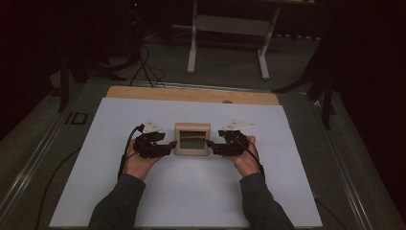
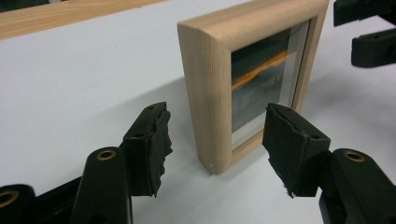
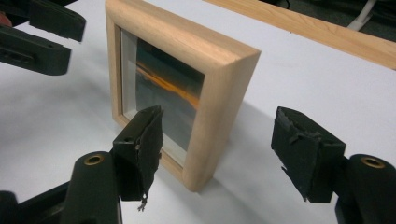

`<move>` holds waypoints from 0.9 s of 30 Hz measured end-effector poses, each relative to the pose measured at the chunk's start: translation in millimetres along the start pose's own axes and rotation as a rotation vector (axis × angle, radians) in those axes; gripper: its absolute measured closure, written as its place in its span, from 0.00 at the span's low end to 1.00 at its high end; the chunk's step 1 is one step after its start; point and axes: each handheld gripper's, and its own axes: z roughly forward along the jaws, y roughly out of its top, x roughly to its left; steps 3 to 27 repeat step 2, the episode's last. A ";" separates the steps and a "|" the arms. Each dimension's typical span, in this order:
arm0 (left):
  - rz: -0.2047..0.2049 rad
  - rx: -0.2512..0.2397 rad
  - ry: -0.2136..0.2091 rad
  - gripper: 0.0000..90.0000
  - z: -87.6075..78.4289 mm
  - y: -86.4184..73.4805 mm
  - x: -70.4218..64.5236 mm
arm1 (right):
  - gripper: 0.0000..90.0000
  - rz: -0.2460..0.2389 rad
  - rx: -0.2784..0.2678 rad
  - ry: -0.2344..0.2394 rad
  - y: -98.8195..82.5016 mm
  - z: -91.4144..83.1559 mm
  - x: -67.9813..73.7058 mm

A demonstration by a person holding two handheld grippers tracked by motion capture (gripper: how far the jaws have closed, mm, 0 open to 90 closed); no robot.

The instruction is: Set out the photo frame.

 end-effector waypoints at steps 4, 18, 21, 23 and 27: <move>0.004 0.002 0.005 0.45 -3.1 -2.6 0.5 | 0.37 -0.001 0.008 -0.003 -1.7 -1.9 -0.6; 0.004 0.002 0.005 0.45 -3.1 -2.6 0.5 | 0.37 -0.001 0.008 -0.003 -1.7 -1.9 -0.6; 0.004 0.002 0.005 0.45 -3.1 -2.6 0.5 | 0.37 -0.001 0.008 -0.003 -1.7 -1.9 -0.6; 0.004 0.002 0.005 0.45 -3.1 -2.6 0.5 | 0.37 -0.001 0.008 -0.003 -1.7 -1.9 -0.6; 0.004 0.002 0.005 0.45 -3.1 -2.6 0.5 | 0.37 -0.001 0.008 -0.003 -1.7 -1.9 -0.6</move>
